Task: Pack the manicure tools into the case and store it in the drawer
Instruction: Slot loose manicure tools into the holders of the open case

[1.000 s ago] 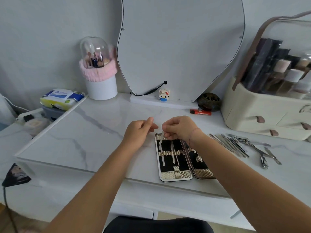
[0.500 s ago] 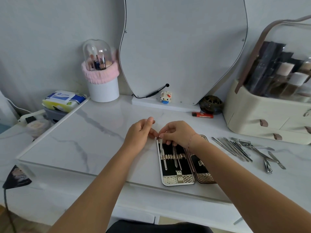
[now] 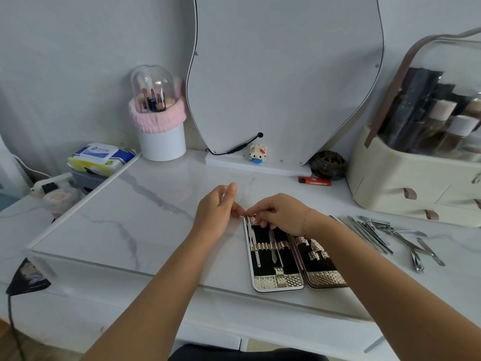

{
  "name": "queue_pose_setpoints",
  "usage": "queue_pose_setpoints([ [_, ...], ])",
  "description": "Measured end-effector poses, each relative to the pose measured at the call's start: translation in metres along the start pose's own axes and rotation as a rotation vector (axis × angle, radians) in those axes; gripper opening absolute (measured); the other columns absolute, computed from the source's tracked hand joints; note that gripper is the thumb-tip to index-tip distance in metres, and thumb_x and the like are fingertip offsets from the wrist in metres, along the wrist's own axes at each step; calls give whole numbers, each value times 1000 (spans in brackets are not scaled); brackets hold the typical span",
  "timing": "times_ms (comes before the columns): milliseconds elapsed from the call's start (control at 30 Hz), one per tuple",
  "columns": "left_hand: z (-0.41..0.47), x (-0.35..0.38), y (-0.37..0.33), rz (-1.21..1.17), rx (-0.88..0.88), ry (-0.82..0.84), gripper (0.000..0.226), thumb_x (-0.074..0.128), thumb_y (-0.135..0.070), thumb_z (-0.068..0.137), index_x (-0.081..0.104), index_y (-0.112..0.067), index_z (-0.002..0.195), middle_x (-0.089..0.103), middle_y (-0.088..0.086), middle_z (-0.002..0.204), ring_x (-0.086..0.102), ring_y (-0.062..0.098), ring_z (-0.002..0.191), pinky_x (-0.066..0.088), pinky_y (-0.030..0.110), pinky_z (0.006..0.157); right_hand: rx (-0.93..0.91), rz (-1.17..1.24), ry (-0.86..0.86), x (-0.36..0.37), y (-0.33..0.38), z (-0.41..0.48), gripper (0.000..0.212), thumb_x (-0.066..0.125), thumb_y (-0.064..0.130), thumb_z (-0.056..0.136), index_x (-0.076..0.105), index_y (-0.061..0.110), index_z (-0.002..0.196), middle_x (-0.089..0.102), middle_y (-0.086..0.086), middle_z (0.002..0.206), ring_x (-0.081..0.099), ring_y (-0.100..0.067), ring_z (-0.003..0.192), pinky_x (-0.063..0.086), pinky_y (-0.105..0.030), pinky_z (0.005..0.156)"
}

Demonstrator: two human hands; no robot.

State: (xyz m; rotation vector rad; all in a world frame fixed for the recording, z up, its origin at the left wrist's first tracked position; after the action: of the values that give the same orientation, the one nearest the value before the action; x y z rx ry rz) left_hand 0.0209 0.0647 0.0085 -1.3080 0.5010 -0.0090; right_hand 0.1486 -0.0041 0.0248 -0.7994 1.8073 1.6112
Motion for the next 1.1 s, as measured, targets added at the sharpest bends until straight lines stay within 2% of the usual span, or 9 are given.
queue_pose_setpoints([
  [100,-1,1,0,6,-19,12,38,34,-50,95,59,-21,102,72,-3,67,62,6,70,41,22,69,-11,8,4,-1,-1,-1,37,43,3,89,67,22,111,64,6,73,60,-10,78,51,-27,82],
  [233,-2,0,0,1,-26,24,41,33,-51,95,60,-22,102,72,-3,67,61,4,70,38,20,67,-40,85,-12,0,-3,-5,31,48,6,91,66,21,110,69,-11,91,62,-15,83,50,-22,76],
  [400,-3,0,0,21,-18,39,44,32,-52,95,62,-20,103,72,-3,69,64,8,73,43,23,72,-73,-66,7,1,4,-6,26,50,12,92,66,23,108,59,7,72,54,-4,68,45,-19,73],
  [467,-5,4,-2,43,-6,73,45,33,-52,95,62,-18,102,73,-4,71,65,8,74,44,24,73,-98,-92,-25,2,6,-8,23,51,11,90,67,21,103,62,2,81,57,-10,78,43,-19,74],
  [567,-7,6,-3,52,5,102,44,34,-52,94,62,-19,102,73,-5,72,64,5,70,43,21,71,-146,-140,-50,7,7,-13,23,51,10,91,68,19,104,61,-1,104,55,-13,97,40,-20,87],
  [800,-7,6,-3,29,10,110,44,36,-51,94,62,-17,103,73,-3,73,61,-1,61,43,19,69,-197,-114,-38,8,3,-23,31,51,5,91,68,19,112,51,6,101,48,7,85,30,1,77],
  [967,-5,9,-3,25,2,126,43,35,-52,93,62,-21,106,74,-4,74,61,-2,61,42,16,67,-185,-93,-11,7,2,-22,32,50,4,91,70,20,110,53,5,105,49,1,91,31,0,81],
  [1033,-5,9,-2,18,0,128,43,35,-52,93,62,-22,106,73,-4,74,62,-2,62,42,11,65,-183,-79,-4,7,2,-23,30,51,5,91,70,20,109,54,5,106,51,-5,96,32,-2,83],
  [1100,-6,8,-2,16,0,129,43,35,-52,93,62,-22,108,74,-4,75,63,1,65,42,13,66,-183,-65,-14,8,1,-24,28,52,7,91,71,20,108,55,4,106,53,-9,97,37,-8,85],
])
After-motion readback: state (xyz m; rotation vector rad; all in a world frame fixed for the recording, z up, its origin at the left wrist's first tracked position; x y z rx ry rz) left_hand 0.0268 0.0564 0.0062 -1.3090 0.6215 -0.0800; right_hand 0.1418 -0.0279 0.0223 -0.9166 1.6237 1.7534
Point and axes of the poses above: each hand's wrist, its own z-axis towards the middle knuckle, its own x-axis out of the palm, y = z × x, the point moved 7 cm from there along z, towards the middle knuckle
